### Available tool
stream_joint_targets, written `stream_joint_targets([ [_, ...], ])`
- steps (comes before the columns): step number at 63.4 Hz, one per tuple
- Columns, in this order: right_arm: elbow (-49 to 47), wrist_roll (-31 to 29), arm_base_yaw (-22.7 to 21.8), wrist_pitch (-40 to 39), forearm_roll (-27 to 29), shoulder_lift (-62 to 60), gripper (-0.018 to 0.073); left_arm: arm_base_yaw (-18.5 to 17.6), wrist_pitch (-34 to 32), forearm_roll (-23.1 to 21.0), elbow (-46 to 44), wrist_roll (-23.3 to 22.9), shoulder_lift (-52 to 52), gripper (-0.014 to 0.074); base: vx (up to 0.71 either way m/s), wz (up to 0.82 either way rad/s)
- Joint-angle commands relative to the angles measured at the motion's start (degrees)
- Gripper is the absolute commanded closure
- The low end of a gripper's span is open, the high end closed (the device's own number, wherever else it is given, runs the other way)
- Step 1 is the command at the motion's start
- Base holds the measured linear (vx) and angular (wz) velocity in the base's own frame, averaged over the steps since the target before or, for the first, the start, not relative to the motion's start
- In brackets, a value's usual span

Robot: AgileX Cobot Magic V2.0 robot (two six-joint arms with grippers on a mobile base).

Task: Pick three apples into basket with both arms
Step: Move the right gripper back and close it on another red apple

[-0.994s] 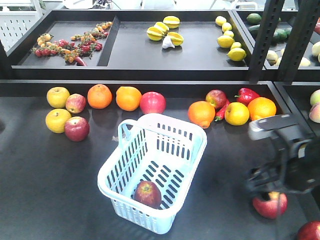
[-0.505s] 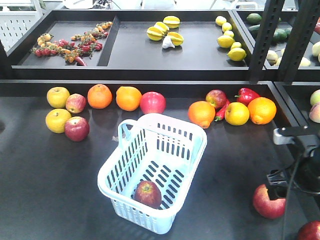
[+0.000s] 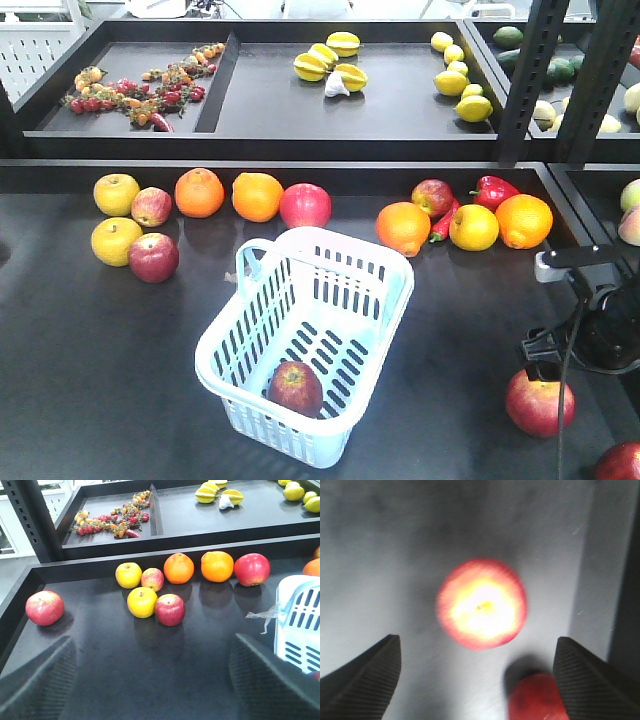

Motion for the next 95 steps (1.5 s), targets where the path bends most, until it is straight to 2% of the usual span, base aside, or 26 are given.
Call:
stream_joint_targets([
  [1,-1.49,-0.49,-0.25,-2.44,-0.78,-0.11,-0.0034,-0.06,-3.53,0.71,-1.51,-0.49,0.32,0.0007,0.0,0.0],
  [37,-1.49,-0.3,-0.25,-9.57,-0.25,10.74,-0.0034,-0.06,-3.53,0.71,-1.51,-0.49,0.32,0.0007,0.0,0.0],
  [59,-1.49,1.11,-0.25,-10.6,-0.14,14.84,-0.003,-0.06,-3.53,0.71,-1.51,-0.49,0.32,0.0007,0.0,0.0],
  [66,-1.49,1.78,-0.25,-10.57,-0.14,14.84,-0.0001,-0.06,-3.53,0.71,-1.51,-0.49,0.32,0.0007,0.0,0.0],
  [83,-1.49,2.63,-0.25,-9.14,-0.14,14.84,0.0181,-0.06,-3.53,0.71,-1.51,-0.49,0.32,0.0007,0.0,0.0],
  [95,-1.49,4.71,-0.25,-7.4,-0.14,12.54,0.0197,-0.06,-3.53,0.71,-1.51,-0.49,0.32,0.0007,0.0,0.0],
])
